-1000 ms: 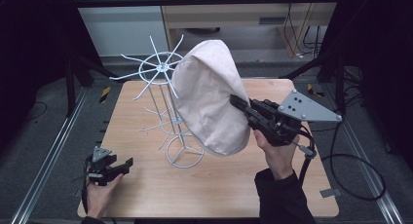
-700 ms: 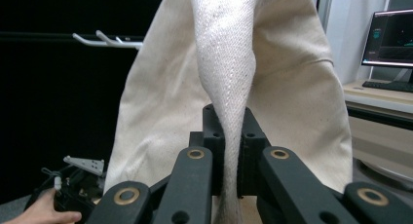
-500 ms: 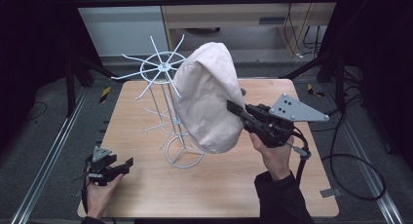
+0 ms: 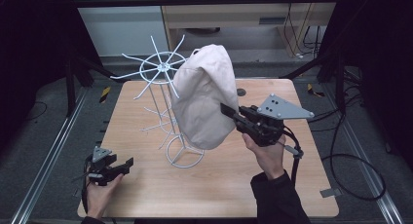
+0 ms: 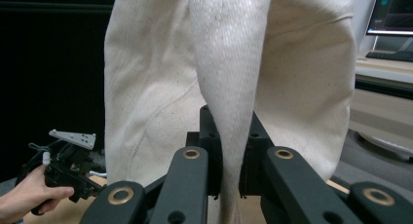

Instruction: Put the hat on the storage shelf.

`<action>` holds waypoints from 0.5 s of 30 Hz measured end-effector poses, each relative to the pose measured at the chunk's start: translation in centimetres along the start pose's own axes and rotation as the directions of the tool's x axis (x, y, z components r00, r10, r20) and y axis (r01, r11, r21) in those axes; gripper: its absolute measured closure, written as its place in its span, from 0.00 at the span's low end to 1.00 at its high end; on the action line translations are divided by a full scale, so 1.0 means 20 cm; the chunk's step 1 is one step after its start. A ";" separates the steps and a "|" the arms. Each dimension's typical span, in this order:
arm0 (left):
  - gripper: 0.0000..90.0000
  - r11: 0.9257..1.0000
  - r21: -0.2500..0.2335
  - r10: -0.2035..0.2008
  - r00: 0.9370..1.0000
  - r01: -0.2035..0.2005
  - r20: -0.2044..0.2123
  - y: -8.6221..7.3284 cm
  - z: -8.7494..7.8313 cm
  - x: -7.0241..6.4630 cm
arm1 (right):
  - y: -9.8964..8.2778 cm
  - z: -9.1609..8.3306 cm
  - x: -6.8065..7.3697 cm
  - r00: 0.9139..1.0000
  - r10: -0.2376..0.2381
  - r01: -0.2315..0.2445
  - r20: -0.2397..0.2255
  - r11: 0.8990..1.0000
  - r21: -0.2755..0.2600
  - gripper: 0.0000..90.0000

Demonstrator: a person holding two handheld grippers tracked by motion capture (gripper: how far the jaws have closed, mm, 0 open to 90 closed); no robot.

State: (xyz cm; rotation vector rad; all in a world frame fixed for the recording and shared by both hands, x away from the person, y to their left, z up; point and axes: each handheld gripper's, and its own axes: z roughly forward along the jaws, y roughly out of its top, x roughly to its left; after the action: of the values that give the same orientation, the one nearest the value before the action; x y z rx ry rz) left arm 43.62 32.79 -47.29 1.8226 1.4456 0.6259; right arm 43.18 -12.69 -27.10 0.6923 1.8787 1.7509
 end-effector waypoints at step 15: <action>0.32 1.000 0.001 -0.002 1.000 0.002 0.006 0.00 0.00 0.00 | -0.03 0.05 0.00 1.000 0.006 -0.006 0.021 1.000 0.027 0.87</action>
State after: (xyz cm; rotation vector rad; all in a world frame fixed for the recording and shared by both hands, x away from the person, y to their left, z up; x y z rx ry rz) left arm 43.62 32.76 -47.31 1.8221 1.4439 0.6188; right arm 43.93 -11.98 -27.84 0.7241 1.8914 1.7189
